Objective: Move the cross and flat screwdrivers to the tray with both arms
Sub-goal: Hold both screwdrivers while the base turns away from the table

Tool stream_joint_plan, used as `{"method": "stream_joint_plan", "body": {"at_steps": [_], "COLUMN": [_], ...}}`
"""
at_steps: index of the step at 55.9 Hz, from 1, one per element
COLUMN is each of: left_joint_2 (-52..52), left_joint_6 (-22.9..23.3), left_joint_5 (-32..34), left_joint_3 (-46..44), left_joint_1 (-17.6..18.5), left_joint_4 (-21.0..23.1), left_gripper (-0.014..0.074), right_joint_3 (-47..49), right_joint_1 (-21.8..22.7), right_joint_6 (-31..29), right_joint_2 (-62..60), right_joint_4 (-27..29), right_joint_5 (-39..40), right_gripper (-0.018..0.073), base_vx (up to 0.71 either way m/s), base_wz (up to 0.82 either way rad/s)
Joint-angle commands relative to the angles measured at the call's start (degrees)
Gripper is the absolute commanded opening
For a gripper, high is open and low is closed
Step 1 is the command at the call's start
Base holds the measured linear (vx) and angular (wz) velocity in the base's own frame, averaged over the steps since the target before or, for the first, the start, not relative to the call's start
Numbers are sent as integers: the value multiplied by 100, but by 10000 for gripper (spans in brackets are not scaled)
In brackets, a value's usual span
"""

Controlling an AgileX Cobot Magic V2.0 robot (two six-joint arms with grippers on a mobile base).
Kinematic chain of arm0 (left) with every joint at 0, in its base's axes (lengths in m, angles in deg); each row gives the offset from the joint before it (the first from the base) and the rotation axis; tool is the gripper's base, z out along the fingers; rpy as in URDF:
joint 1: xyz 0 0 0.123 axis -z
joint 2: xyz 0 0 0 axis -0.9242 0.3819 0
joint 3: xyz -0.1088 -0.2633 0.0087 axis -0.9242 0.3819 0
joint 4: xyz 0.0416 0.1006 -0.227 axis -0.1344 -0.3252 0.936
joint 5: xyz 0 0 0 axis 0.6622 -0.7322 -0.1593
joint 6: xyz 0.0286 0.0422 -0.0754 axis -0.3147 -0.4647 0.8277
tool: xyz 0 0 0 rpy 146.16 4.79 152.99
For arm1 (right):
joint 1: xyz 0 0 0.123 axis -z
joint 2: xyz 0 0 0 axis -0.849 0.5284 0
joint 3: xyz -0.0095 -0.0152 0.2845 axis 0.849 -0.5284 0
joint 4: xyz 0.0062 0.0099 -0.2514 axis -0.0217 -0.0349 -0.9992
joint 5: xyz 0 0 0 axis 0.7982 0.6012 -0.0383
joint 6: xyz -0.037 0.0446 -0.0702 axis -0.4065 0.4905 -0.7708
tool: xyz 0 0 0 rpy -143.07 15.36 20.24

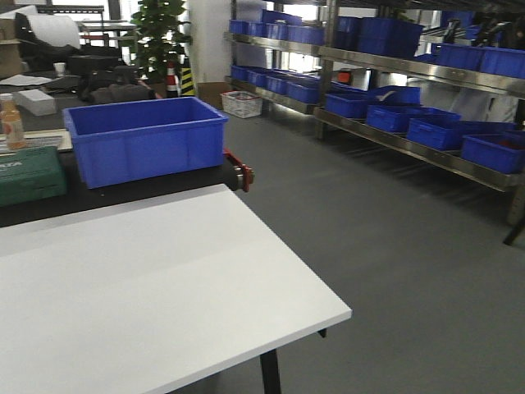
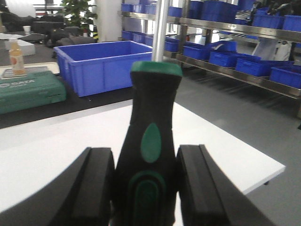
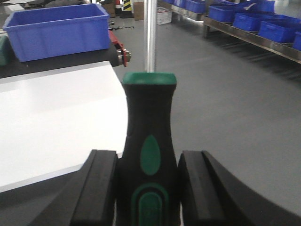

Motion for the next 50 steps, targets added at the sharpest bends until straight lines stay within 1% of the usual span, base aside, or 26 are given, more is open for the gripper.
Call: {"method": "stream_joint_plan", "body": {"at_steps": [1, 26, 50], "left_joint_2": [18, 18, 24], "left_joint_6": [18, 18, 18], "left_joint_5": [579, 579, 579], "left_joint_3": [-156, -156, -156], "left_joint_1": [-16, -16, -16], "left_joint_4": [92, 92, 92], "left_gripper": [-3, -3, -3], "right_joint_3": [175, 175, 175], "right_joint_1": [14, 14, 14], "right_joint_6": [-18, -18, -18], "right_joint_2": [18, 18, 18], "right_joint_4": [28, 28, 28], "right_joint_5": [535, 537, 537], "right_gripper": [0, 0, 0], "base_vx": [-13, -5, 14], "base_wz": [-52, -57, -71]}}
